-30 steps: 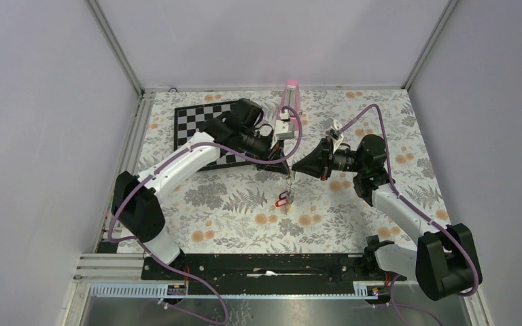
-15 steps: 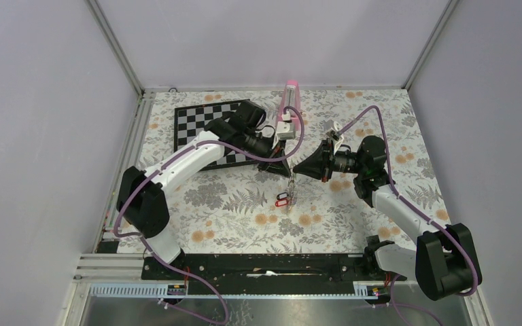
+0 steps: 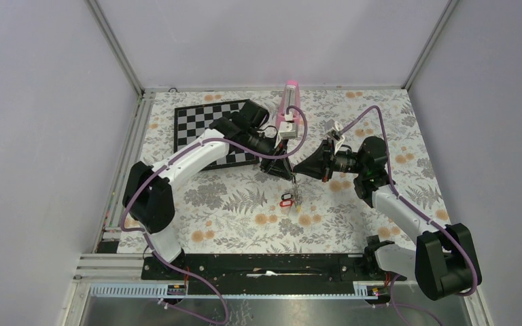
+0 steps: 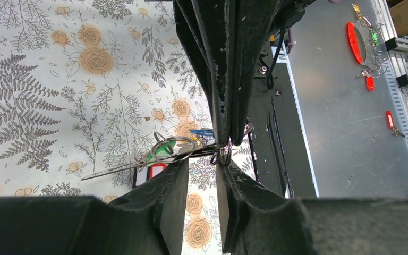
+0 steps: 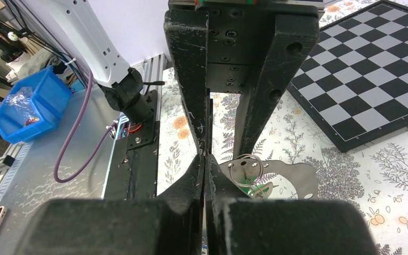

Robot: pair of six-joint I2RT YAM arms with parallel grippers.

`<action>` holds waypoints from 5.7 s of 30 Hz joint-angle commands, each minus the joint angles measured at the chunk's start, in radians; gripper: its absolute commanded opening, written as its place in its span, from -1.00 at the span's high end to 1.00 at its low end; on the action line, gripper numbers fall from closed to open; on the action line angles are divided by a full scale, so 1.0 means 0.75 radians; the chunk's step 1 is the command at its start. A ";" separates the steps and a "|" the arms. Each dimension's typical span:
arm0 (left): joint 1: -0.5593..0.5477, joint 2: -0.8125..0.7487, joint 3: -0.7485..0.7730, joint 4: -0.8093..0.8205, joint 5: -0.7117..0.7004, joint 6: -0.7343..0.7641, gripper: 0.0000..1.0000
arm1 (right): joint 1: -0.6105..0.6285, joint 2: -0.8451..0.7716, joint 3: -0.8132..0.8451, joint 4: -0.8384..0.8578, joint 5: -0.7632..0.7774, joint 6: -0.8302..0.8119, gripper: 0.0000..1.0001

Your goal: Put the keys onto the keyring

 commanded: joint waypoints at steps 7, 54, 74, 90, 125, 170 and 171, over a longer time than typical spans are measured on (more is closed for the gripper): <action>0.046 -0.108 0.029 0.050 0.016 0.058 0.13 | 0.003 -0.023 0.023 0.036 -0.004 -0.076 1.00; -0.020 -0.142 0.036 0.010 -0.197 0.140 1.00 | -0.009 -0.023 0.034 -0.020 0.010 -0.117 1.00; -0.318 -0.029 0.560 -0.663 -1.032 0.472 0.83 | -0.011 -0.043 0.048 -0.177 -0.007 -0.297 0.10; -0.416 0.095 0.733 -0.821 -1.173 0.496 1.00 | -0.011 -0.014 0.000 -0.061 -0.039 -0.229 0.10; -0.223 -0.076 0.455 -0.462 -0.548 0.281 1.00 | 0.010 -0.050 -0.003 0.045 -0.073 -0.148 0.14; -0.092 -0.164 0.245 -0.332 -0.397 0.260 0.12 | 0.004 -0.082 0.037 0.085 -0.094 -0.056 1.00; -0.092 -0.164 0.239 -0.325 -0.388 0.259 0.11 | 0.002 -0.083 0.037 0.085 -0.092 -0.055 1.00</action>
